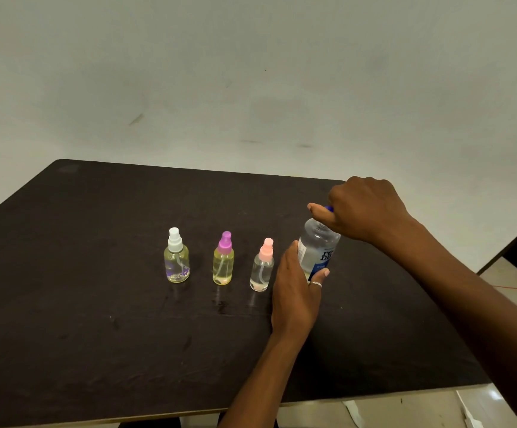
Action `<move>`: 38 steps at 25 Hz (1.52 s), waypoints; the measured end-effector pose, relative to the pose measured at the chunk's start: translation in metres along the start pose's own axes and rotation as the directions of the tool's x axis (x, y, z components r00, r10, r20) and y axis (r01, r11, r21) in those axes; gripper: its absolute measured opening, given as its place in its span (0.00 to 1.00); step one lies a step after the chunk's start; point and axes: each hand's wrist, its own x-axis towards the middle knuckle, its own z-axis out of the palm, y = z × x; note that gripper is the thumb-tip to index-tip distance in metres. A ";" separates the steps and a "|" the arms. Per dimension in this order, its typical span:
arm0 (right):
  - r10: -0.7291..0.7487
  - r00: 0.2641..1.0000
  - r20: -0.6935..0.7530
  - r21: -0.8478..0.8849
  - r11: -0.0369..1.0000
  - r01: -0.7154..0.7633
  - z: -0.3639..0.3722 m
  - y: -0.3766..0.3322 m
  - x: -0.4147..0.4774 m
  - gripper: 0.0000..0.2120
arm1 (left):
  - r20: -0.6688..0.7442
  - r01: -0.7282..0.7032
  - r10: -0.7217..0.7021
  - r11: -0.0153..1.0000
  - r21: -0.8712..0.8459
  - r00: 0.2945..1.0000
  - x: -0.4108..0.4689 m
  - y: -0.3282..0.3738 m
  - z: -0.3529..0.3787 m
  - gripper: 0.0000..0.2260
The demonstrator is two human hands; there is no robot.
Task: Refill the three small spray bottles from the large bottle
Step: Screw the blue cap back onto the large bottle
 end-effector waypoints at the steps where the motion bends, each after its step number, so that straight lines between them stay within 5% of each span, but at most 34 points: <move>1: 0.002 1.000 -0.009 0.005 1.000 -0.002 0.002 0.001 0.000 0.33 | -0.003 -0.004 0.004 1.000 -0.003 1.000 0.000 0.000 0.000 0.32; 5: -0.037 0.999 0.018 0.220 0.975 0.033 0.000 0.013 0.001 0.39 | 0.006 0.000 0.000 1.000 0.005 1.000 0.001 0.001 -0.001 0.32; 8: -0.222 0.966 0.133 0.428 0.892 0.147 -0.010 0.025 0.003 0.22 | 0.016 0.006 -0.006 1.000 0.001 1.000 0.001 0.000 -0.001 0.32; 11: -0.323 0.930 0.176 0.444 0.869 0.218 -0.012 0.029 0.004 0.16 | -0.001 -0.009 0.009 1.000 0.002 1.000 0.000 -0.001 -0.001 0.32; 18: -0.306 0.941 0.144 0.454 0.865 0.212 -0.010 0.027 0.012 0.13 | 0.018 0.002 -0.003 1.000 0.020 1.000 0.001 -0.002 -0.001 0.33; 28: -0.156 0.985 0.068 0.376 0.919 0.119 -0.002 0.014 0.009 0.10 | 0.007 0.003 -0.003 0.999 -0.032 1.000 0.001 -0.001 -0.001 0.31; 38: 0.203 0.979 0.027 0.297 0.933 -0.202 -0.001 -0.016 -0.001 0.18 | 0.000 -0.045 0.045 0.996 -0.083 0.999 0.000 -0.004 -0.001 0.30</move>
